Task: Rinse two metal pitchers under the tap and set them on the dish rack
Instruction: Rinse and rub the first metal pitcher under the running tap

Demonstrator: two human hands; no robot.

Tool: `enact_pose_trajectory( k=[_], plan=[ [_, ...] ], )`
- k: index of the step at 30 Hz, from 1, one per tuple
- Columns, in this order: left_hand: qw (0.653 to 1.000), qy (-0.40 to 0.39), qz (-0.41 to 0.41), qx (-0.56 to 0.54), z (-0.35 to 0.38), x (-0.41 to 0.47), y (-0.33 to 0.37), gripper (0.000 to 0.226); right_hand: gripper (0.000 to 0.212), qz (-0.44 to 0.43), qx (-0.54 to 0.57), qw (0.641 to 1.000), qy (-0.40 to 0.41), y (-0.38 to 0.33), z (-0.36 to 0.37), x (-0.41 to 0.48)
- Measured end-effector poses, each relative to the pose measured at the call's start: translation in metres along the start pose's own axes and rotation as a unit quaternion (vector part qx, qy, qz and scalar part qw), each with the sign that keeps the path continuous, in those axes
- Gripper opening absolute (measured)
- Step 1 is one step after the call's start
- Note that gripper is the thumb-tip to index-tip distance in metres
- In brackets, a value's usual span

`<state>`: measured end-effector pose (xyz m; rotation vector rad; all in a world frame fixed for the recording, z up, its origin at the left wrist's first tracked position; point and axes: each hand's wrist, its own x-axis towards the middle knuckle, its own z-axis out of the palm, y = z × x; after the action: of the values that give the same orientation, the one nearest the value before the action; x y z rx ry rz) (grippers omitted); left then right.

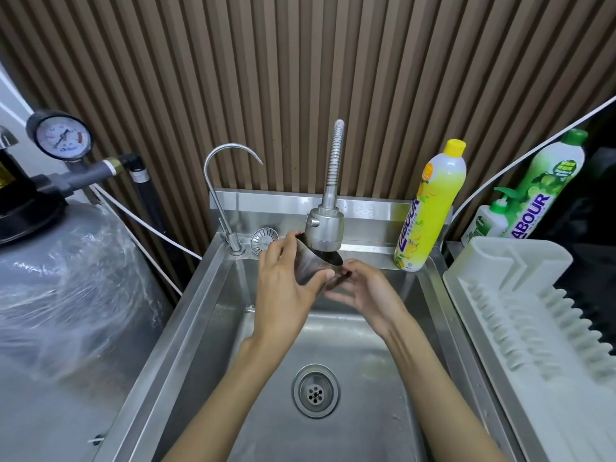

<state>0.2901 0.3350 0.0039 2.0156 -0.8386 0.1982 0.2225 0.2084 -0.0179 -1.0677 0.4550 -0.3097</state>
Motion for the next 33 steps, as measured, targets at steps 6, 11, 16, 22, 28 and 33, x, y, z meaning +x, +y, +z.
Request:
enact_pose_trajectory(
  k=[6, 11, 16, 22, 28, 33],
  plan=[
    [0.991, -0.074, -0.104, -0.025, 0.003, -0.004, -0.002, 0.055, 0.024, 0.006, -0.150, 0.985, 0.090, -0.016, -0.011, -0.014],
    [0.934, -0.179, -0.176, -0.256, 0.003, -0.002, -0.011, 0.030, 0.017, -0.011, -0.259, 0.958, 0.125, -0.040, -0.014, -0.026],
    [0.897, -0.225, -0.176, -0.337, 0.019, 0.000, -0.027, 0.045, 0.030, -0.121, -0.424, 0.879, 0.183, -0.045, -0.012, -0.025],
    [0.917, -0.073, -0.152, -0.362, 0.027, 0.003, -0.022, 0.066, 0.019, -0.134, -0.194, 0.969, 0.081, -0.032, -0.011, -0.005],
    [0.990, -0.010, -0.023, -0.141, 0.006, 0.012, -0.015, 0.065, 0.013, -0.012, 0.045, 0.997, -0.054, -0.003, -0.014, 0.012],
    [0.999, -0.023, -0.045, 0.006, -0.007, 0.010, -0.011, 0.063, 0.010, 0.013, -0.028, 0.999, -0.038, 0.006, -0.007, 0.004]
  ],
)
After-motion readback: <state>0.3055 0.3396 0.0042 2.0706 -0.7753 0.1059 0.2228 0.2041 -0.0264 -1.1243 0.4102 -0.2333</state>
